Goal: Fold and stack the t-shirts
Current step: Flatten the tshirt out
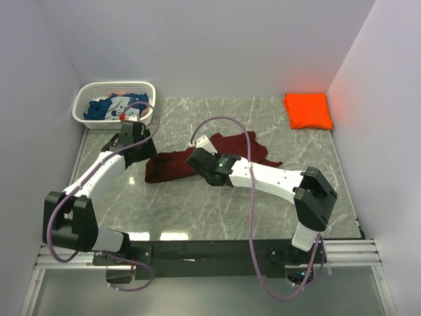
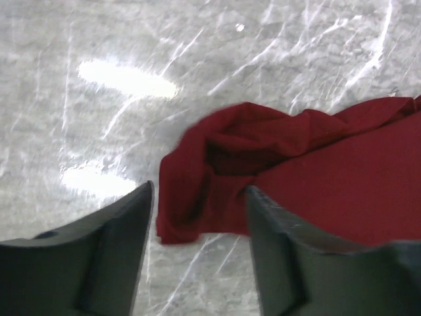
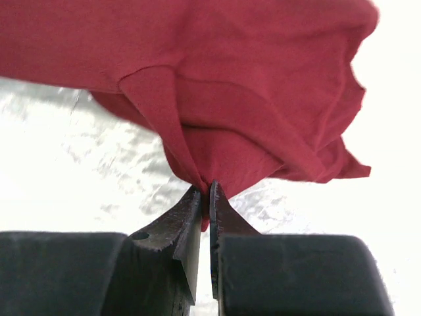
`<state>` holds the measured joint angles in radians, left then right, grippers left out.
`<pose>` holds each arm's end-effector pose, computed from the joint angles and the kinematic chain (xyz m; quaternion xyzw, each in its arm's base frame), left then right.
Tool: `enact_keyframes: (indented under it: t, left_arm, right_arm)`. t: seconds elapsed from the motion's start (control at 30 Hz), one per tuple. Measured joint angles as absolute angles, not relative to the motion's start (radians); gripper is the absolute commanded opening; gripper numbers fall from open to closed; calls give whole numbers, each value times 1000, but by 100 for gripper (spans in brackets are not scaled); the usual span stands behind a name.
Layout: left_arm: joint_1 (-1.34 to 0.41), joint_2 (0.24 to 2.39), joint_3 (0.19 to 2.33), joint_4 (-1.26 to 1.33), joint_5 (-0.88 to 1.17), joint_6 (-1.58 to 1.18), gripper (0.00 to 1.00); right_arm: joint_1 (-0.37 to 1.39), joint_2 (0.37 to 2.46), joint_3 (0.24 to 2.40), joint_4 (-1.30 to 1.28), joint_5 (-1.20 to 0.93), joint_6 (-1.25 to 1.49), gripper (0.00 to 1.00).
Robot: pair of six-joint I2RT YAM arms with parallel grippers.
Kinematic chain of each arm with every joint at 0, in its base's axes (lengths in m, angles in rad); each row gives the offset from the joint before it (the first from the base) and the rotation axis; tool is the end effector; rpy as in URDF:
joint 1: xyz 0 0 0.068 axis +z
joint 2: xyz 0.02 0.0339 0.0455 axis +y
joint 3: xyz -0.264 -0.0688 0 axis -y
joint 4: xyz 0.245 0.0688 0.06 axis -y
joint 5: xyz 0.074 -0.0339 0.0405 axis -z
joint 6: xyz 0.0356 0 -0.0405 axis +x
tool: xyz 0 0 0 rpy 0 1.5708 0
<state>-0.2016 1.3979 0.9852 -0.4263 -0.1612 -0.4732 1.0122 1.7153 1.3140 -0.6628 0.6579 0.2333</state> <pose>0.2912 -0.0537 0.2491 -0.1546 0.9183 -0.0471 0.3614 0.2074 0.2908 0.2449 -0.2729 0.8783 -0.1157 0.3751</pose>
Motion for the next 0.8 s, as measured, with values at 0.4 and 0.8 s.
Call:
enact_keyframes:
  t: [0.4,0.8]
  left_arm:
    - [-196,1066,706,-410,-146,-680,81]
    - [-350,1079,638,-428,-163,-777,45]
  right_arm:
    - [1012,1659,1331,-774,529,246,5]
    - [1012,1556,1169,-709,441,295,4]
